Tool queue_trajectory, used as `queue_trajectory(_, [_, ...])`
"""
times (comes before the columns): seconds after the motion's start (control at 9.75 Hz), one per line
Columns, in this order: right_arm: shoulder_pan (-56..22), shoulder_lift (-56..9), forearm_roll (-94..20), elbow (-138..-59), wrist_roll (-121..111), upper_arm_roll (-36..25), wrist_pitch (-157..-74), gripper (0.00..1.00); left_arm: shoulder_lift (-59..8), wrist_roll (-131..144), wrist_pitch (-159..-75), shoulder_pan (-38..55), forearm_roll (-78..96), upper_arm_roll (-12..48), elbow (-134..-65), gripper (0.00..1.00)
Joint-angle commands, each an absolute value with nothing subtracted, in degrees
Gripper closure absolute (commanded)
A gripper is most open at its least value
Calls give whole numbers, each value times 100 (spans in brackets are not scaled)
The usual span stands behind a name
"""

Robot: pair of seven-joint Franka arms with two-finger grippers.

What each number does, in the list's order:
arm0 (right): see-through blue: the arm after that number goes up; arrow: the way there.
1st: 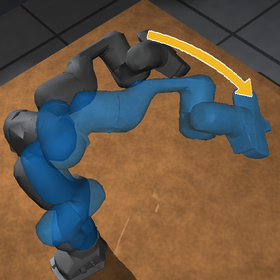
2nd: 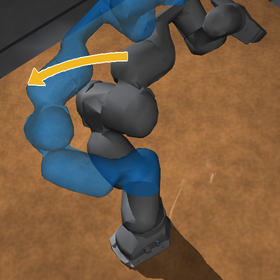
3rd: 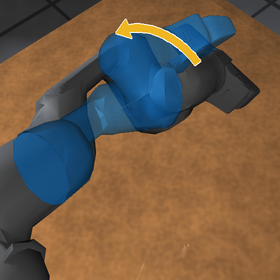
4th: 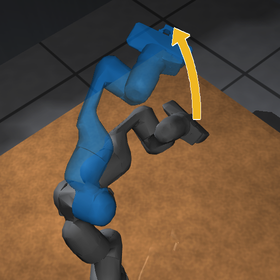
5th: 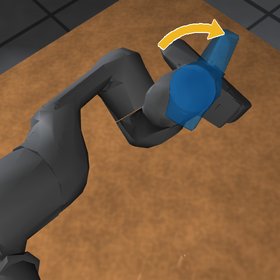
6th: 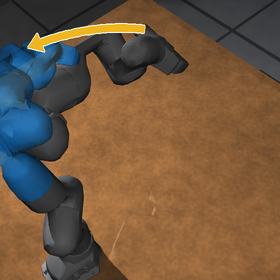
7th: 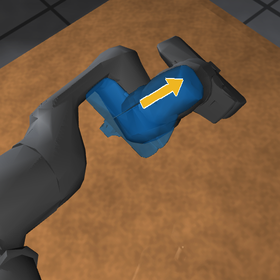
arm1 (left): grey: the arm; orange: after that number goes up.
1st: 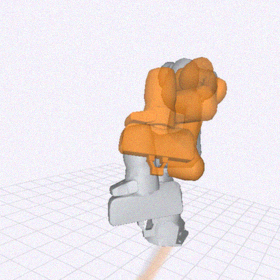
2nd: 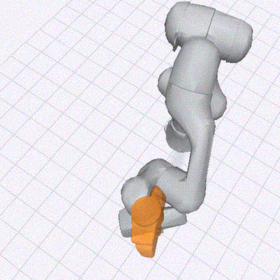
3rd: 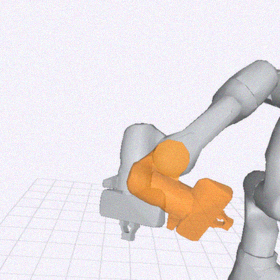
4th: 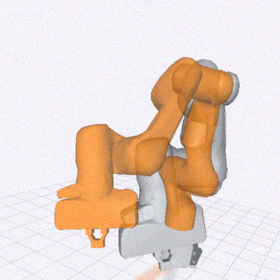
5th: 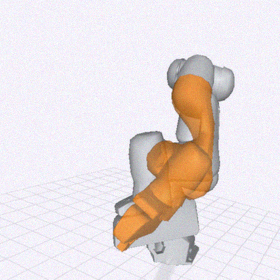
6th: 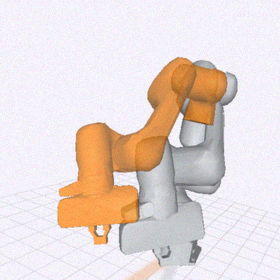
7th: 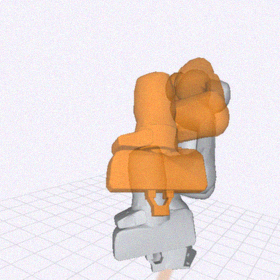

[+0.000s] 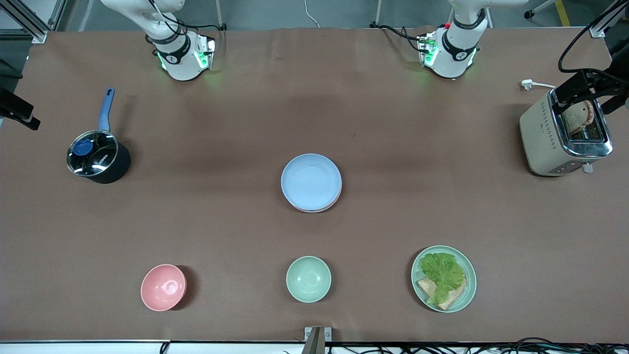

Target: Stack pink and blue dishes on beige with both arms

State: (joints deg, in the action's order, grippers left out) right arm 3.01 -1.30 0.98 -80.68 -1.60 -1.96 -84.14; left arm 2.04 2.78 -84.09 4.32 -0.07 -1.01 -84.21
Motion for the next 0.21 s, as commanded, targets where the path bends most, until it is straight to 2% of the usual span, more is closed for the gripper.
queue_trajectory(0.0, [316, -123, 149, -8051, -255, -211, -8367, 0, 167, 325, -8350, 396, 88, -62, -8569, 0])
queue_trajectory(0.1, [290, -123, 141, -8042, -264, -237, -8358, 0, 167, 308, -8350, 396, 88, -62, -8569, 0])
